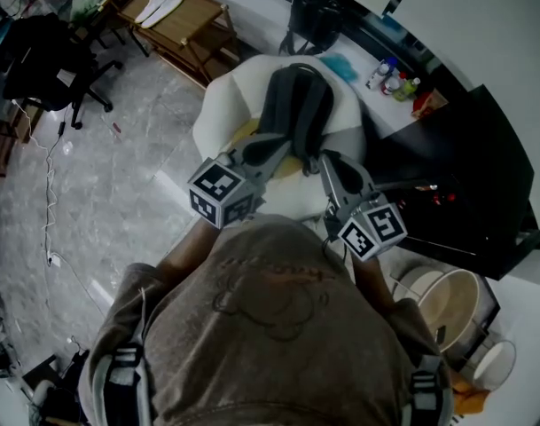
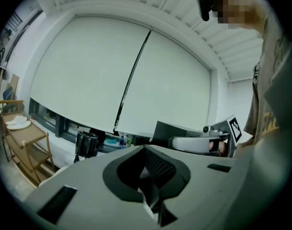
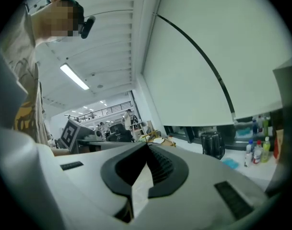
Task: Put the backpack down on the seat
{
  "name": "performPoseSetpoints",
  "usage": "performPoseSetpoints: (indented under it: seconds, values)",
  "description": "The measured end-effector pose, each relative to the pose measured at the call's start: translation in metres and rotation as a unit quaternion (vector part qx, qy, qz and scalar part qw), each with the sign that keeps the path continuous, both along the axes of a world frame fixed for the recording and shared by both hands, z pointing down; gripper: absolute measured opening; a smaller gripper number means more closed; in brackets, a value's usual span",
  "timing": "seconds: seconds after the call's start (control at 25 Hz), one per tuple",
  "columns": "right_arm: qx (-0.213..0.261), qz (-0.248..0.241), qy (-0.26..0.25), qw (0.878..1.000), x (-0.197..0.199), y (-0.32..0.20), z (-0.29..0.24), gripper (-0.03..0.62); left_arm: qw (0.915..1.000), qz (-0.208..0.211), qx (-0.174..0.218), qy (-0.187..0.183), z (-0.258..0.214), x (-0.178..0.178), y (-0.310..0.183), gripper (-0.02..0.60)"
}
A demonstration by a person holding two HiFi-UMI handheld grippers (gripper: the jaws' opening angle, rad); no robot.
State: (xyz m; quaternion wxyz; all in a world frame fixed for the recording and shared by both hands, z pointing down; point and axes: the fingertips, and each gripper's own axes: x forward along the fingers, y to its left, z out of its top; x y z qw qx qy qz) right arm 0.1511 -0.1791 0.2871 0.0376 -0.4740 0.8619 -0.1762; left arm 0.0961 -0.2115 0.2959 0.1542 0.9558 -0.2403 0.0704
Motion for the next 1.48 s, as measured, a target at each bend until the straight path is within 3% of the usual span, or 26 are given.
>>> performPoseSetpoints:
  seconds: [0.2,0.64,1.48]
  values:
    - [0.026,0.002,0.005,1.0,-0.003,0.0,-0.014,0.0,0.9999,0.003,0.008,0.014,-0.009,-0.006,0.004,0.0]
    - [0.031,0.003,0.013,0.999,-0.012,0.005,-0.013,-0.002,0.9996,0.021,0.017,0.012,-0.01,-0.004,0.011,0.0]
    - [0.011,0.014,0.008,1.0,-0.013,0.007,-0.005,-0.002,1.0,0.003,0.009,-0.001,-0.004,-0.013,0.003,0.0]
